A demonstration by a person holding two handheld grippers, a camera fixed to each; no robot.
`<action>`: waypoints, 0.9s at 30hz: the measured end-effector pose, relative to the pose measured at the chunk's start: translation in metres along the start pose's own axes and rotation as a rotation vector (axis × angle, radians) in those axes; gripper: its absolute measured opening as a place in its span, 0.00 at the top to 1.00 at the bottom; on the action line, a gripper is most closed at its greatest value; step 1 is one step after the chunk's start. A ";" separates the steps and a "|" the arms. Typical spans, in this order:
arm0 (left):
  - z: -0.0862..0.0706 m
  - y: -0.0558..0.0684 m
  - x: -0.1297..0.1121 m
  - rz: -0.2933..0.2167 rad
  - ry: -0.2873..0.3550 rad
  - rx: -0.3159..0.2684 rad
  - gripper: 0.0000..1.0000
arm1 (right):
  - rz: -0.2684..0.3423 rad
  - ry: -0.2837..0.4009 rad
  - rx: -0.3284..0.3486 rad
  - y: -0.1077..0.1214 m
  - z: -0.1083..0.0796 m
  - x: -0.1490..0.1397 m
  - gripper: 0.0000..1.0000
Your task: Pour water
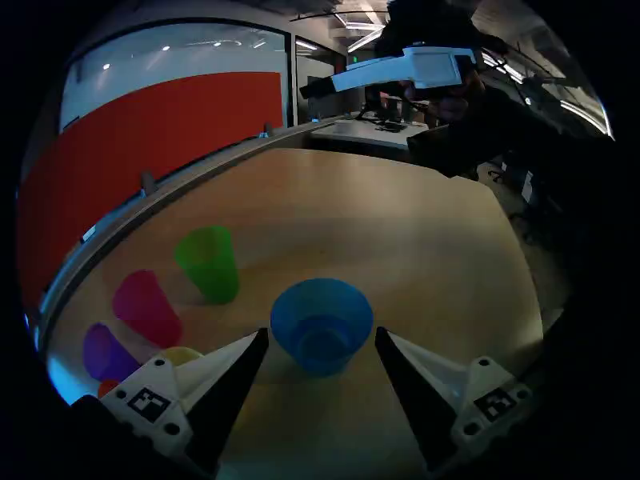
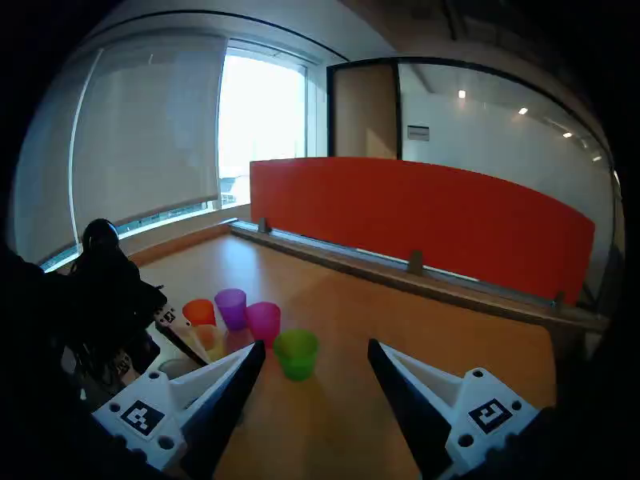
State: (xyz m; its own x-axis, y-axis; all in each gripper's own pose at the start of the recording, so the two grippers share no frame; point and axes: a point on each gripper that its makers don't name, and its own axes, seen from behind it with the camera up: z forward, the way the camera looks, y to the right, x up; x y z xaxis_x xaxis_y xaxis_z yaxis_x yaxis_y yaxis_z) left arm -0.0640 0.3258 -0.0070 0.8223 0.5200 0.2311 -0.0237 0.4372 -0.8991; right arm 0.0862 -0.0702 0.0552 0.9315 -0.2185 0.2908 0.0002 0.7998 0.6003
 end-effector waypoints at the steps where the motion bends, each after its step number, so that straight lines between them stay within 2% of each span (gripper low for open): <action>1: 0.002 0.000 0.000 0.002 -0.004 -0.001 0.01 | 0.001 0.000 -0.001 0.001 0.000 0.000 0.01; 9: 0.016 0.002 0.000 0.003 -0.013 -0.011 0.01 | 0.006 0.001 -0.005 0.008 0.001 -0.003 0.01; 15: 0.018 -0.003 -0.001 0.003 -0.017 0.002 0.01 | 0.012 0.001 -0.011 0.013 0.000 -0.006 0.01; 21: 0.021 -0.001 -0.001 -0.002 -0.022 -0.002 0.13 | 0.013 0.005 -0.011 0.013 -0.001 -0.005 0.01; 27: 0.019 -0.001 -0.001 -0.005 -0.023 -0.004 0.14 | 0.010 0.002 -0.012 0.012 -0.001 -0.006 0.01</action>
State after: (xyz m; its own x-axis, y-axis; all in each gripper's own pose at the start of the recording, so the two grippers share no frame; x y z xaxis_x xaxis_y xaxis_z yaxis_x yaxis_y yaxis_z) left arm -0.0757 0.3390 0.0006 0.8094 0.5342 0.2439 -0.0175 0.4370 -0.8993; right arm 0.0813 -0.0583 0.0599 0.9322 -0.2090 0.2955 -0.0050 0.8089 0.5879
